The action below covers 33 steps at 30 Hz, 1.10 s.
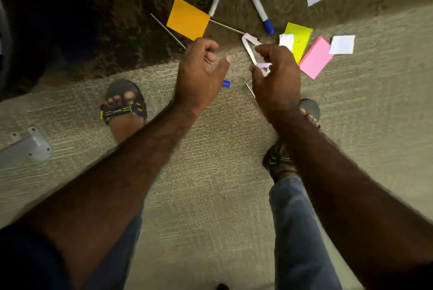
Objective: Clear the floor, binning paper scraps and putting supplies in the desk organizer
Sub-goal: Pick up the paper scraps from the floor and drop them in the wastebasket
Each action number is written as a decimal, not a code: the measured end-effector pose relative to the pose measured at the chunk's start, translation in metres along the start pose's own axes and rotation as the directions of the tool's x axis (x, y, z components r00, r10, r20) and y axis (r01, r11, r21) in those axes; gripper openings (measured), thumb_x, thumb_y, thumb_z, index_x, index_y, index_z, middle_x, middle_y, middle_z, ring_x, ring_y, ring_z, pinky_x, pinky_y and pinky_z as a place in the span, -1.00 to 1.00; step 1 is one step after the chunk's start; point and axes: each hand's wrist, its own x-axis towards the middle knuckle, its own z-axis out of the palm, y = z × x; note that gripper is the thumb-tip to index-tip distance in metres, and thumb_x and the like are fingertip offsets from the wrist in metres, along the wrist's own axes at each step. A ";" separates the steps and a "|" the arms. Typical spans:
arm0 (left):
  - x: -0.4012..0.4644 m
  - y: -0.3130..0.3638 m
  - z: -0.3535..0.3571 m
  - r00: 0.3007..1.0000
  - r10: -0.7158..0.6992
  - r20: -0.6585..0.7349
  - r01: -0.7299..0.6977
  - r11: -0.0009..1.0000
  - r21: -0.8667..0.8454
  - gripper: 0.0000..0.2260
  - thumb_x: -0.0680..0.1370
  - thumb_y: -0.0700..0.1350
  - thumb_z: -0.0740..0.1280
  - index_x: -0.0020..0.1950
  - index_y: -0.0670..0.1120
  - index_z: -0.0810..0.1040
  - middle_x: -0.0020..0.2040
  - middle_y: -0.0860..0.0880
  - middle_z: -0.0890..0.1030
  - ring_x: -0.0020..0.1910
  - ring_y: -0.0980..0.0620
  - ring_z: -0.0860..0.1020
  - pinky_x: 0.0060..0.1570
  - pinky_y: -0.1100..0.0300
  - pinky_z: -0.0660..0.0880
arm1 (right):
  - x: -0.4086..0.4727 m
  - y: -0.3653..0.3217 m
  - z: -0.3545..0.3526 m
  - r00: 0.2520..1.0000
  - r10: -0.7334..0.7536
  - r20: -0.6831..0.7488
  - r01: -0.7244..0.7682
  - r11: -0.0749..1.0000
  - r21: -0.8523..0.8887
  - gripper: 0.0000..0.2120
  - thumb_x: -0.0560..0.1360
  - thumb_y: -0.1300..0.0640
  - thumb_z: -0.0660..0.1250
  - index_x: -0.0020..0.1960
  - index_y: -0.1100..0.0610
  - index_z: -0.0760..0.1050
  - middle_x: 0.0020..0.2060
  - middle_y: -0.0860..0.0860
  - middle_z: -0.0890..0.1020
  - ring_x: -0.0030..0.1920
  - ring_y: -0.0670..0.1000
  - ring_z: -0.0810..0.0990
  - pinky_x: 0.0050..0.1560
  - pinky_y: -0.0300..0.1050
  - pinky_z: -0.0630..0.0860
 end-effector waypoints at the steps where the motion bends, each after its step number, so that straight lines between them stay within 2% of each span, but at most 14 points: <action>1: 0.000 -0.003 0.014 0.999 0.015 0.034 -0.016 0.999 0.036 -0.72 0.52 0.00 0.51 0.12 -0.12 0.58 -0.08 -0.13 0.60 -0.19 0.08 0.52 -0.19 0.10 0.60 | 0.002 0.014 -0.001 1.000 0.014 0.001 -0.014 1.000 -0.026 -0.65 0.46 0.23 0.42 0.25 0.14 0.61 0.14 0.09 0.68 0.19 0.14 0.64 0.24 0.05 0.54; 4: 0.004 -0.011 0.052 0.990 0.053 0.130 -0.071 0.987 0.143 -0.75 0.50 -0.06 0.51 0.09 -0.15 0.60 -0.04 -0.10 0.61 -0.12 0.01 0.56 -0.09 0.02 0.60 | 0.007 0.054 -0.002 0.998 0.067 0.022 -0.065 0.994 -0.091 -0.63 0.45 0.22 0.44 0.26 0.13 0.59 0.13 0.12 0.66 0.16 0.18 0.63 0.22 0.06 0.54; 8: 0.020 -0.012 0.088 0.959 0.084 0.270 -0.158 0.952 0.264 -0.77 0.49 -0.14 0.51 0.10 -0.17 0.60 0.05 -0.10 0.59 -0.05 0.03 0.53 0.00 0.00 0.58 | 0.012 0.095 -0.001 0.986 0.166 0.036 -0.160 0.980 -0.117 -0.56 0.43 0.16 0.50 0.30 0.09 0.57 0.17 0.10 0.65 0.14 0.17 0.64 0.19 0.02 0.54; 15: 0.051 -0.006 0.126 0.879 0.098 0.467 -0.313 0.857 0.410 -0.75 0.52 -0.13 0.47 0.17 -0.07 0.58 0.19 -0.07 0.55 0.06 0.00 0.59 0.10 0.04 0.57 | 0.024 0.126 0.011 0.978 0.192 0.086 -0.176 0.971 -0.163 -0.34 0.45 0.10 0.53 0.51 0.05 0.43 0.33 0.12 0.56 0.28 0.18 0.59 0.31 0.02 0.52; 19: 0.057 -0.011 0.138 0.886 0.051 0.460 -0.317 0.791 0.523 -0.82 0.54 -0.02 0.44 0.10 -0.03 0.59 0.15 -0.06 0.58 0.05 -0.04 0.60 0.07 0.01 0.58 | 0.040 0.131 0.017 0.980 0.181 0.078 -0.171 0.978 -0.118 -0.39 0.53 0.03 0.47 0.54 0.07 0.41 0.34 0.13 0.54 0.31 0.16 0.56 0.36 0.04 0.50; 24: 0.058 -0.013 0.149 0.900 -0.001 0.436 -0.245 0.825 0.509 -0.70 0.50 0.13 0.48 0.07 -0.06 0.61 0.08 -0.07 0.64 0.04 -0.05 0.61 0.04 0.06 0.56 | 0.058 0.130 0.023 0.971 0.241 0.004 -0.239 0.965 -0.112 -0.47 0.57 -0.19 0.37 0.45 0.03 0.46 0.30 0.10 0.54 0.26 0.15 0.58 0.21 0.02 0.50; 28: 0.056 -0.011 0.156 0.901 -0.036 0.433 -0.208 0.839 0.503 -0.76 0.50 0.08 0.49 0.04 -0.04 0.63 0.07 -0.05 0.67 0.03 -0.05 0.64 0.04 0.06 0.58 | 0.064 0.133 0.029 0.944 0.329 -0.009 -0.329 0.941 -0.084 -0.48 0.50 -0.24 0.43 0.33 0.02 0.48 0.23 0.06 0.55 0.19 0.14 0.61 0.09 0.02 0.53; 31: 0.055 -0.007 0.158 0.912 -0.057 0.405 -0.186 0.825 0.534 -0.89 0.54 -0.03 0.41 -0.04 -0.05 0.66 0.03 -0.04 0.70 0.03 -0.06 0.66 0.04 0.05 0.59 | 0.068 0.138 0.035 0.914 0.406 -0.005 -0.405 0.913 -0.055 -0.45 0.47 -0.21 0.50 0.30 0.08 0.47 0.21 0.07 0.56 0.20 0.14 0.61 0.13 -0.01 0.51; 33: 0.053 -0.005 0.158 0.914 -0.069 0.400 -0.176 0.820 0.544 -0.89 0.55 -0.11 0.34 -0.07 -0.07 0.66 0.01 -0.06 0.71 0.03 -0.08 0.66 0.05 0.02 0.60 | 0.069 0.140 0.038 0.889 0.459 0.000 -0.458 0.887 -0.065 -0.41 0.45 -0.19 0.53 0.31 0.11 0.46 0.21 0.09 0.58 0.23 0.16 0.61 0.17 -0.02 0.50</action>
